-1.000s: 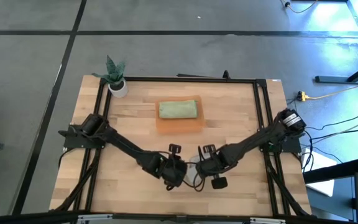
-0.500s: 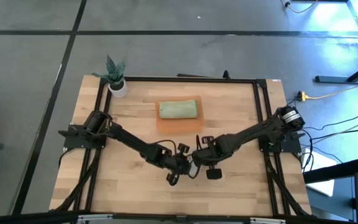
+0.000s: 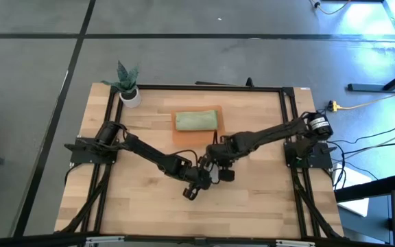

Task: Roll microfiber towels into tight, uniform cylinder then place into a basket
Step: Roll the gray microfiber towel

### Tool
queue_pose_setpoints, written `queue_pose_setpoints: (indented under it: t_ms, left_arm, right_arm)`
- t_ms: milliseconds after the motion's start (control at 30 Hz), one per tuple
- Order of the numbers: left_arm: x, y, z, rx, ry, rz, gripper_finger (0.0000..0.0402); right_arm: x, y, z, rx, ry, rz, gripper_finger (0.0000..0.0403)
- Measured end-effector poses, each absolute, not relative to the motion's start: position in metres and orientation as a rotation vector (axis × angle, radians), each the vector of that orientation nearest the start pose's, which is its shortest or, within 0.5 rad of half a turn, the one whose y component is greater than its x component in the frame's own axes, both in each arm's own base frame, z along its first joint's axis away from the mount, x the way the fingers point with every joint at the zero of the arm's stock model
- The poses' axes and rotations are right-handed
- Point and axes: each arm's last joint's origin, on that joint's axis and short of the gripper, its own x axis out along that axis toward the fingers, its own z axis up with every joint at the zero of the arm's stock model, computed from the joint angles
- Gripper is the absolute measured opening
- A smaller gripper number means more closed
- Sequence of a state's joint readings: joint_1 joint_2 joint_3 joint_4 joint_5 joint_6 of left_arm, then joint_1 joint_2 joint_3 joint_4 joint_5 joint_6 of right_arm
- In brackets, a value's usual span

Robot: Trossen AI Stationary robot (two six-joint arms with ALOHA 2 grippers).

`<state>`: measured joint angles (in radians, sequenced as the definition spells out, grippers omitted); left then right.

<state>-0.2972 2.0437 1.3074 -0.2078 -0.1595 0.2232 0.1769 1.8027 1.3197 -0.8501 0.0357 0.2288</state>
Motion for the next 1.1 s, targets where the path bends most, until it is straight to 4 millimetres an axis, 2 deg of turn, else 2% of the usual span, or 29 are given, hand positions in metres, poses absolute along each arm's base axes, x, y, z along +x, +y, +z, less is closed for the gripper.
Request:
queue_pose_setpoints:
  t_ms: [333,567,700,800,933,1100]
  left_arm:
    - [0.396,-0.121,0.141,0.444,0.943,-0.231,0.0069]
    - [0.379,-0.126,0.164,0.467,0.996,-0.129,0.0069]
    - [0.369,-0.123,0.182,0.507,0.999,-0.024,0.0069]
    - [0.368,-0.116,0.187,0.525,1.003,0.069,0.0069]
    - [0.370,-0.105,0.188,0.523,1.006,0.102,0.0069]
    - [0.374,-0.102,0.176,0.500,1.042,0.071,0.0069]
  right_arm:
    - [0.352,0.035,0.203,0.080,1.275,0.008,0.0018]
    - [0.344,0.031,0.192,0.122,1.339,0.078,0.0018]
    - [0.341,0.038,0.188,0.111,1.357,0.094,0.0018]
    - [0.339,0.047,0.186,0.124,1.364,0.137,0.0018]
    - [0.336,0.064,0.186,0.115,1.374,0.182,0.0018]
    - [0.329,0.089,0.185,0.081,1.391,0.224,0.0018]
